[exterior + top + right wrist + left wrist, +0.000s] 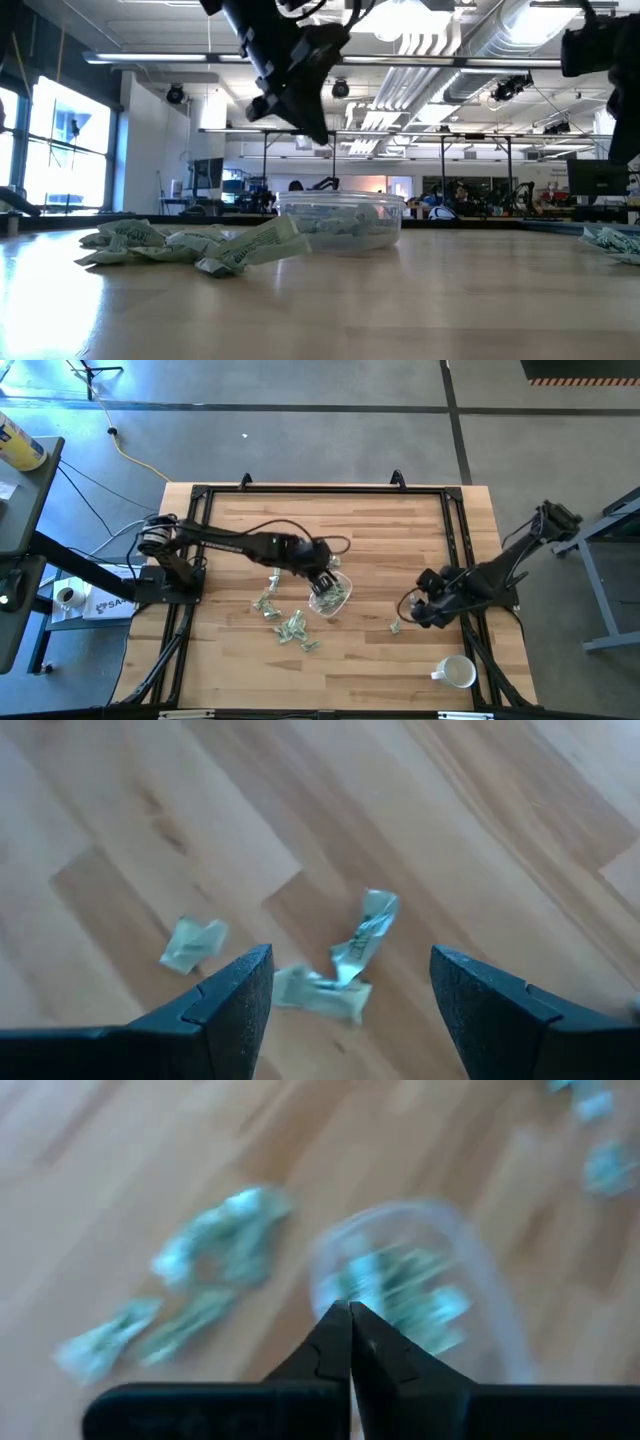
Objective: Pick and place Stevia / Truvia into bins
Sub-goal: Put the stevia packet into the transparent bin
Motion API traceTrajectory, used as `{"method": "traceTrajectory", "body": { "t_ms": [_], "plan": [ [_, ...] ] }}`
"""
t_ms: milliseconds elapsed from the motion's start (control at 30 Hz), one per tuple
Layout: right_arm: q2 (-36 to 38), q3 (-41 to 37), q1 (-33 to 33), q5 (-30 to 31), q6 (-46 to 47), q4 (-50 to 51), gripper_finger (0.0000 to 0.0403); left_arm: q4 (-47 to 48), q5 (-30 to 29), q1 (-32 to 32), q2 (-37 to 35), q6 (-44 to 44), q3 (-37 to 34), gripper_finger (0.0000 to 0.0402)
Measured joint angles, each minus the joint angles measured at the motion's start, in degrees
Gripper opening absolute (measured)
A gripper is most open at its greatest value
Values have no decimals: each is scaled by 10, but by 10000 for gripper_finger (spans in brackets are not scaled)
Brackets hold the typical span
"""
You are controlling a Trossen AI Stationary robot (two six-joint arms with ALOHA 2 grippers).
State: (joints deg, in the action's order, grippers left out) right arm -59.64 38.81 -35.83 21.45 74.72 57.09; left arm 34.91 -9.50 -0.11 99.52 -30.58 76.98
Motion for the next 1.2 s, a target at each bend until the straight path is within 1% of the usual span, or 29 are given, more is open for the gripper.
{"method": "traceTrajectory", "body": {
  "t_ms": [100, 200, 233, 333, 433, 533, 667, 733, 900, 1033, 1200],
  "plan": [
    [0, 9, -12, 14, 0, 0, 259, 95, -1, 33, 2, 5, 11, 92],
    [0, 14, -12, 36, 1, -2, 259, 151, 1, 74, 6, 16, 10, 146],
    [0, 14, -11, 44, 1, -4, 259, 154, 1, 87, 6, 29, 10, 163],
    [0, 14, 1, 51, 0, -5, 259, 146, 14, 117, 10, 112, 10, 205],
    [0, 14, 16, 50, -5, -6, 259, 143, 49, 134, 16, 245, 10, 229],
    [0, 14, 29, 47, -14, -13, 259, 150, 70, 150, 34, 368, 9, 234],
    [0, 14, 50, 45, -15, -18, 259, 143, 74, 169, 66, 457, 10, 224],
    [0, 14, 62, 46, -14, -20, 259, 126, 62, 176, 87, 477, 10, 216],
    [0, 14, 95, 46, -15, -29, 259, 108, 56, 186, 113, 535, 10, 208],
    [0, 14, 125, 46, -15, -32, 259, 116, 60, 185, 127, 573, 9, 217],
    [0, 14, 162, 47, -18, -33, 259, 109, 61, 185, 143, 580, 9, 228]
  ]
}}
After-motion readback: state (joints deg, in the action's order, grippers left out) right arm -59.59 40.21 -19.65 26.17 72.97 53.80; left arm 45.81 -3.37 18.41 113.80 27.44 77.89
